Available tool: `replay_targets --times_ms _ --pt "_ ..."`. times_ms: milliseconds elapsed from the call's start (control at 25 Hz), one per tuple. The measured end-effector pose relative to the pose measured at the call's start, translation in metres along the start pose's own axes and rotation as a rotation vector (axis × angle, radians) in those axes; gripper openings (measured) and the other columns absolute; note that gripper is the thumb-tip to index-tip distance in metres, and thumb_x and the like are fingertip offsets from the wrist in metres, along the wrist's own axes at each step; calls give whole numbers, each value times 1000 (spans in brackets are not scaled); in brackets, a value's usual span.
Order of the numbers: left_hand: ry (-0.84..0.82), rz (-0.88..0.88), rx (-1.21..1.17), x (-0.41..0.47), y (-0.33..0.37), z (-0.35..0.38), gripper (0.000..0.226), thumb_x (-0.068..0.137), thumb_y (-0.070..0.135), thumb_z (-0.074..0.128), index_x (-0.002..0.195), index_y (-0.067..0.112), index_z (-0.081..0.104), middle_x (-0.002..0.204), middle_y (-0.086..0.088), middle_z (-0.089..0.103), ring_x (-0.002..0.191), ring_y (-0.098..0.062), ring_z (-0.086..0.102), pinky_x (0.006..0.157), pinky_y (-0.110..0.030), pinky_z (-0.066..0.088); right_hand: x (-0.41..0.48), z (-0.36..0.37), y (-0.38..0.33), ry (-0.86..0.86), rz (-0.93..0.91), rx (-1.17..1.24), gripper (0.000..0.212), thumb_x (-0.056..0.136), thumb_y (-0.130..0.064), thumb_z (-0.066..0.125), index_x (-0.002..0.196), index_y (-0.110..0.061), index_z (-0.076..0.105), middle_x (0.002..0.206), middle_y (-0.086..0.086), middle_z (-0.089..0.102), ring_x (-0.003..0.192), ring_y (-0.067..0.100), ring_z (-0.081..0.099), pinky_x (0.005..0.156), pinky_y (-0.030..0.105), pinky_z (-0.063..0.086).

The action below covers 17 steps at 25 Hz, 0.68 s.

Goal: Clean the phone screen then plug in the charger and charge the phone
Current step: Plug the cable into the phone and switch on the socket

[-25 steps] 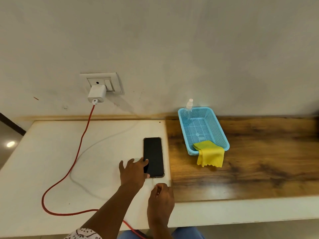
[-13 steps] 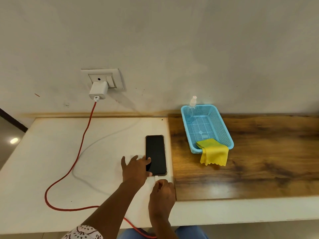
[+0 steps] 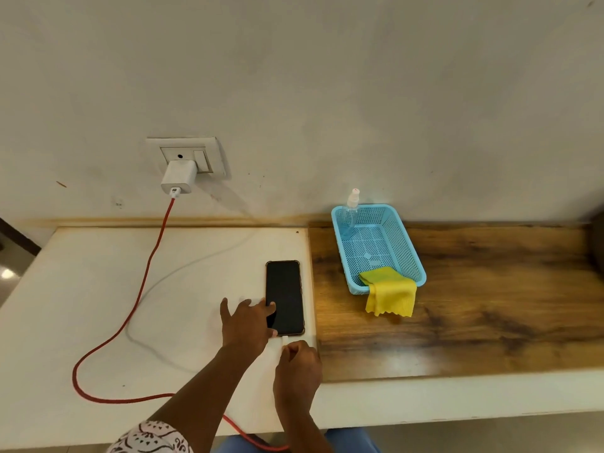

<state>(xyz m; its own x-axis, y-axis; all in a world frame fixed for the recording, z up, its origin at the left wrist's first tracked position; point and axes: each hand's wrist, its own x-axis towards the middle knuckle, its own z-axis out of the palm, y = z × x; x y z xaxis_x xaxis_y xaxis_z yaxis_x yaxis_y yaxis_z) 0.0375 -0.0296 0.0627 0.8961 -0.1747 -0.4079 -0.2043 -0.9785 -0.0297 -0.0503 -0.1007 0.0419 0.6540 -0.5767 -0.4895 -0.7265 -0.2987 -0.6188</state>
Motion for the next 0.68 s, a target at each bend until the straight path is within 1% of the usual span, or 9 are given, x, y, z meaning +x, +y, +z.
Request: replay_targets --times_ms 80,160,240,280,320,400,560,600,680 --pt "-47 44 8 1 -5 -6 63 88 52 49 143 34 24 146 3 42 138 -19 31 115 -51 4 2 -2 -2 9 -31 -47 31 96 -29 47 120 -13 57 122 4 62 110 12 58 97 20 44" --pt "-15 68 -225 5 -16 -20 73 86 51 55 145 28 20 144 -1 46 132 -21 41 113 -45 21 5 -6 -5 36 -96 -103 25 95 -28 49 111 -15 62 112 2 67 100 10 62 89 18 48" --pt "203 47 -497 14 -32 -46 85 85 44 60 148 17 11 143 -11 46 127 -28 47 104 -40 39 10 -7 -8 26 -125 -119 21 94 -27 52 106 -15 64 105 1 69 94 10 63 84 17 50" --pt "354 30 -542 22 -40 -61 87 85 39 62 148 11 8 146 -16 40 129 -33 45 103 -41 41 11 -8 -9 15 -131 -128 21 93 -28 53 105 -16 63 105 0 69 94 10 63 84 17 50" --pt "477 21 -528 30 -48 -77 88 85 36 62 147 7 7 151 -19 30 133 -36 38 104 -45 40 11 -8 -9 5 -135 -135 21 94 -30 52 106 -17 63 105 -1 69 94 9 63 85 16 49" --pt "587 14 -433 45 -62 -107 86 86 31 62 146 2 8 156 -20 11 136 -40 31 102 -49 41 12 -7 -6 -1 -155 -147 21 94 -33 49 106 -19 60 107 -3 67 95 7 62 85 15 48" --pt "548 -3 -287 66 -80 -130 62 84 23 65 127 -9 33 156 -24 -1 110 -45 54 73 -47 48 16 -5 -1 14 -200 -144 18 94 -32 50 101 -17 60 104 -1 67 89 8 59 79 14 46" --pt "530 -4 -266 70 -82 -131 57 83 22 66 121 -9 37 156 -24 -3 109 -45 54 71 -46 47 17 -4 0 10 -207 -152 19 94 -32 50 102 -18 59 104 -1 66 90 7 59 78 13 46" --pt "506 4 -236 77 -84 -130 52 84 23 65 117 -9 40 155 -26 -2 121 -42 47 76 -46 49 18 -3 1 10 -217 -162 20 95 -34 48 104 -20 58 105 -3 65 91 6 59 78 12 44"
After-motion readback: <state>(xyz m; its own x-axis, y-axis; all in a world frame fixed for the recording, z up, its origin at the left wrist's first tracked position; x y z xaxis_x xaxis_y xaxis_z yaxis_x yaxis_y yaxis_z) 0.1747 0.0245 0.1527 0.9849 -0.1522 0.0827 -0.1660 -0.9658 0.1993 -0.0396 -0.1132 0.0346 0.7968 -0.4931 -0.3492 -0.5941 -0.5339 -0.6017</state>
